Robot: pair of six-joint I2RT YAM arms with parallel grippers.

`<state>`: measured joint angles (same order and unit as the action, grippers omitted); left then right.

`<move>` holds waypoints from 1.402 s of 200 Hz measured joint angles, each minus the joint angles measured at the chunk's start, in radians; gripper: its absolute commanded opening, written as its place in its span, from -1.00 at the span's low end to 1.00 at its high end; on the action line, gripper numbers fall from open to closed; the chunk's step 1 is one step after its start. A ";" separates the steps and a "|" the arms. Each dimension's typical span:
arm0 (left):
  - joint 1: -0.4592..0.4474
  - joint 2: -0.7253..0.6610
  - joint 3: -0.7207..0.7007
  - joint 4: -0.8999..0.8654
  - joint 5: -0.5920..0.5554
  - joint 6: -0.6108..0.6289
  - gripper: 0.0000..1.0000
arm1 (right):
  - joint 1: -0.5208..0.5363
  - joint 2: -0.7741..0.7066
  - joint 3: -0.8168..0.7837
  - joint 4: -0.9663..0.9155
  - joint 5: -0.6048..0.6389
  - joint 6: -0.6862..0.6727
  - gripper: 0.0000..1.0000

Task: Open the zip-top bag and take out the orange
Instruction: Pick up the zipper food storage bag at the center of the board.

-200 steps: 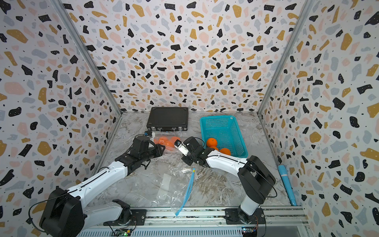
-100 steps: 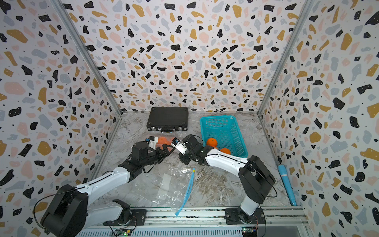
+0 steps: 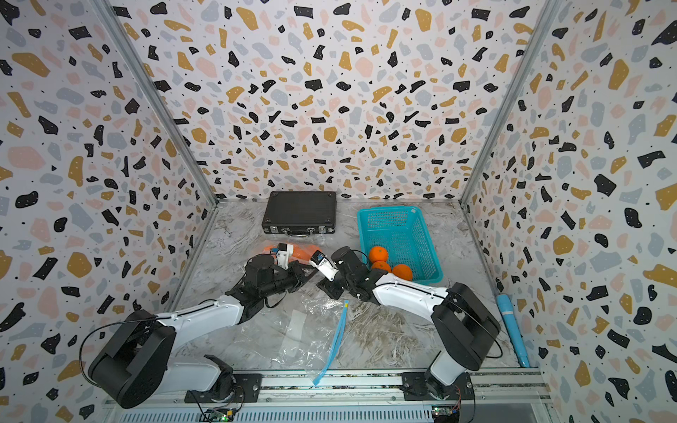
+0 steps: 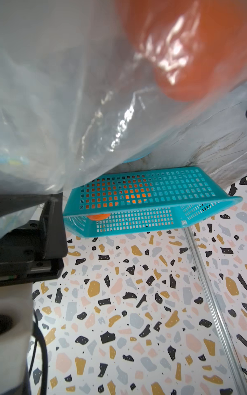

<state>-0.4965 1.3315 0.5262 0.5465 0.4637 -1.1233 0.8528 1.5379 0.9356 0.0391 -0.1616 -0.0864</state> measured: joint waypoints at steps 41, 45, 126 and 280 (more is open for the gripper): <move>0.037 -0.160 0.000 -0.115 -0.011 0.028 -1.00 | 0.000 -0.225 -0.158 0.126 -0.022 -0.130 0.48; 0.039 -0.180 0.000 -0.128 -0.013 0.032 -1.00 | 0.000 -0.242 -0.174 0.144 -0.028 -0.153 0.47; 0.053 -0.220 0.000 -0.205 0.013 0.056 -1.00 | 0.000 -0.259 -0.237 0.288 -0.089 -0.328 0.12; 0.057 -0.259 0.000 -0.234 0.022 0.063 -1.00 | 0.000 -0.209 -0.192 0.391 -0.129 -0.358 -0.67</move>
<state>-0.4397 1.0721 0.5259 0.3126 0.4858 -1.0603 0.8528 1.3293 0.7441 0.4305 -0.2901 -0.4442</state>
